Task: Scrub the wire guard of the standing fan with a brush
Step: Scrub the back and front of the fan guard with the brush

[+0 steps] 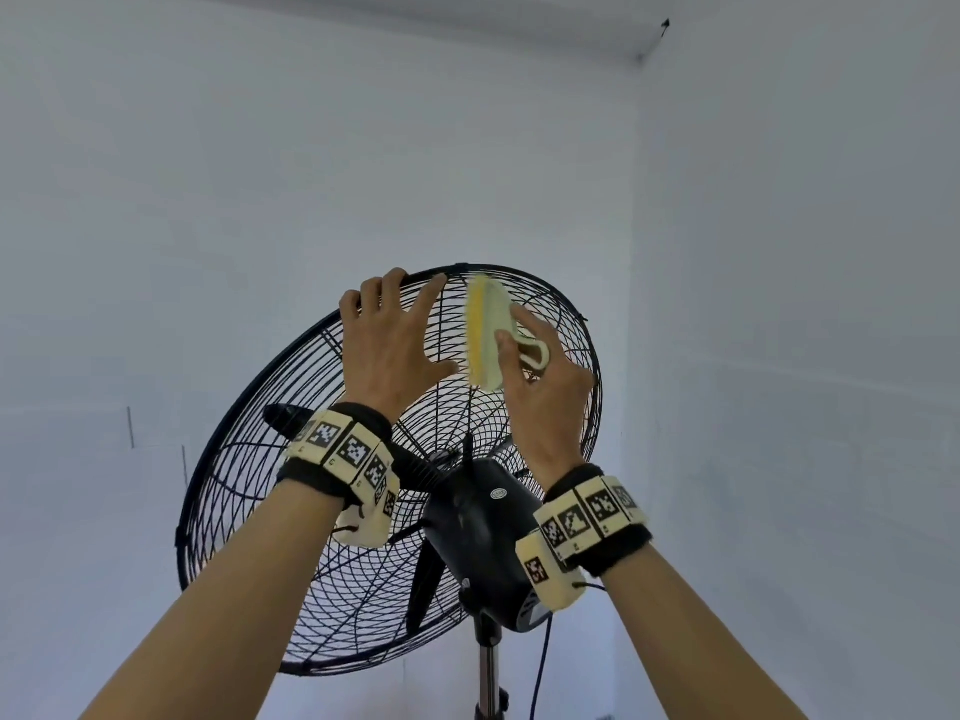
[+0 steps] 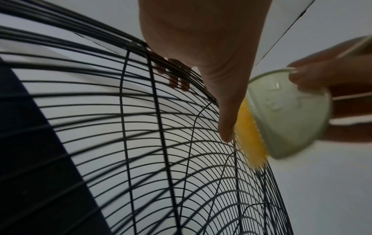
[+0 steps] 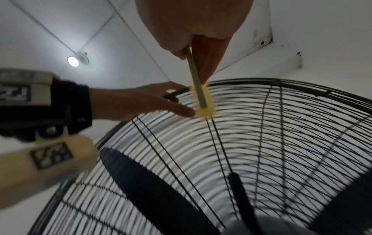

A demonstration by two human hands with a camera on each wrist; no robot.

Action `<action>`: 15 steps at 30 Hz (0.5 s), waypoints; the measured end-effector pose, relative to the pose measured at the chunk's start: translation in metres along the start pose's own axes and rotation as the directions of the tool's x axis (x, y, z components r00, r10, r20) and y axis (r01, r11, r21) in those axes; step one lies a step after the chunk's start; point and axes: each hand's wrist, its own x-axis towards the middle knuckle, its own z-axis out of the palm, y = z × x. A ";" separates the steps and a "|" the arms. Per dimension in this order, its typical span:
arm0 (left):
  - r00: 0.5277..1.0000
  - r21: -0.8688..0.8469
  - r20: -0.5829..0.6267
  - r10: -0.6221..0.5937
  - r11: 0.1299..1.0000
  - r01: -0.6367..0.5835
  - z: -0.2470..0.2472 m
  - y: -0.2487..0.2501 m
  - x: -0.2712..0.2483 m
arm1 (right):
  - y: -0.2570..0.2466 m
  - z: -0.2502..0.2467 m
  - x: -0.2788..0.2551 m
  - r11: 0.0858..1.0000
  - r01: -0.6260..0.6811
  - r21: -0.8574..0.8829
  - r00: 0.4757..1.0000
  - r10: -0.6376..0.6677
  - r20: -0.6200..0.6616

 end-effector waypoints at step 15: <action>0.999 0.014 0.053 0.005 1.000 -0.006 -0.005 -0.008 -0.003 | 0.021 0.005 -0.034 0.997 -0.077 -0.018 0.992 0.078 0.099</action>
